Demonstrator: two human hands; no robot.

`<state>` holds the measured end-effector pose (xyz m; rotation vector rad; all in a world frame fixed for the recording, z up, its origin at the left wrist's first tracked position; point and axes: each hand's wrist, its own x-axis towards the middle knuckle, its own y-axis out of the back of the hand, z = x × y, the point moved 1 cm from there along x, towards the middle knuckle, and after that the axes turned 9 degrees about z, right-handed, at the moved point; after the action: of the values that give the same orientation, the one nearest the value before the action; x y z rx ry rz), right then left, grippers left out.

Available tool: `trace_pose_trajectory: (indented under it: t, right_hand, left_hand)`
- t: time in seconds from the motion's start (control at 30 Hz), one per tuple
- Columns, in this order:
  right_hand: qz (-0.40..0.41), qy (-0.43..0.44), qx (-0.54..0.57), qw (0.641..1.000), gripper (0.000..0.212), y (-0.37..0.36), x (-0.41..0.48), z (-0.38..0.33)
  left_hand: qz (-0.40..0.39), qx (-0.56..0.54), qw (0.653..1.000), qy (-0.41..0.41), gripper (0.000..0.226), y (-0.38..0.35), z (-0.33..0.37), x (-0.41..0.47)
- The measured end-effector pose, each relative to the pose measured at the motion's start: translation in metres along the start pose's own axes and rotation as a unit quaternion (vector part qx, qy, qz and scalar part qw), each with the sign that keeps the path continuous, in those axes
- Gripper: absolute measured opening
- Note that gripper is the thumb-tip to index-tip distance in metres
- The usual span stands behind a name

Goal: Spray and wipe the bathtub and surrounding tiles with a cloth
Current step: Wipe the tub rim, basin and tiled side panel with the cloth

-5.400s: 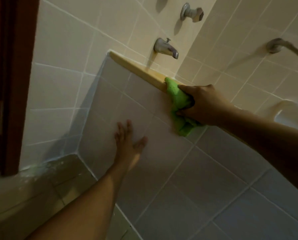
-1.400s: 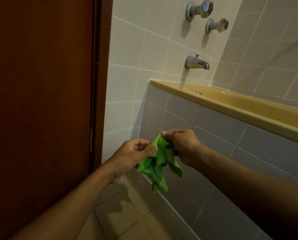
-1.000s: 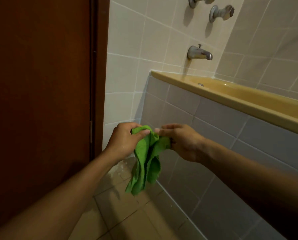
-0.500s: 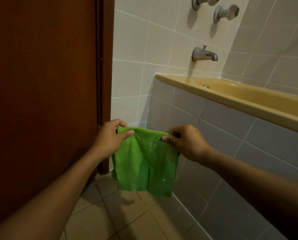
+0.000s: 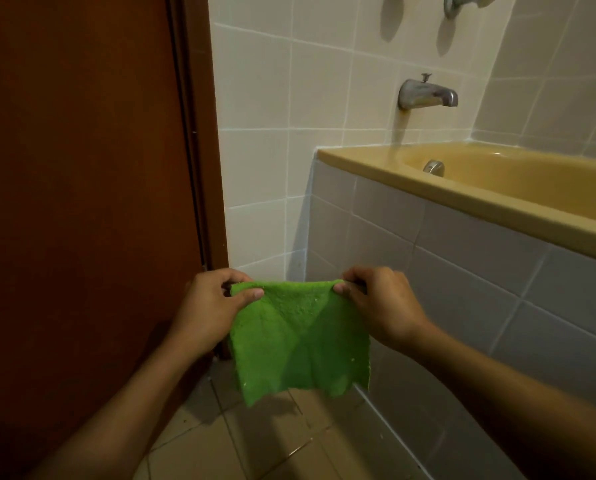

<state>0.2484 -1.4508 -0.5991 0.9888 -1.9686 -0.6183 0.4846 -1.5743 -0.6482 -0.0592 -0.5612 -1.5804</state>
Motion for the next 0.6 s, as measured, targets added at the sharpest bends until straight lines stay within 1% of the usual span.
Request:
trace_pose_trajectory:
  t: [0.1,0.2,0.3,0.37,0.5,0.6]
  right_hand:
    - [0.005,0.003,0.01,1.0,0.02,-0.006,0.005,0.014]
    - [0.031,-0.003,0.045,0.999,0.02,-0.004,0.017,0.017]
    - [0.086,-0.05,0.103,0.99,0.01,0.013,0.027,0.004]
    - [0.096,-0.073,0.123,0.985,0.004,0.037,0.037,-0.012]
    - [0.049,-0.079,0.113,0.989,0.003,0.117,0.072,-0.051]
    - [-0.012,-0.111,0.129,0.985,0.008,0.198,0.102,-0.087]
  left_hand:
    - [0.016,0.052,0.998,-0.021,0.016,-0.004,0.007,0.002]
    - [0.023,0.093,0.995,-0.031,0.017,-0.007,0.032,0.004]
    - [0.016,0.11,0.993,-0.043,0.024,-0.001,0.072,0.013]
    - [0.005,0.118,0.992,-0.035,0.026,0.011,0.107,0.03]
    - [-0.021,0.123,0.991,-0.043,0.02,0.036,0.197,0.061]
    - [-0.03,0.154,0.983,-0.095,0.011,0.058,0.278,0.079]
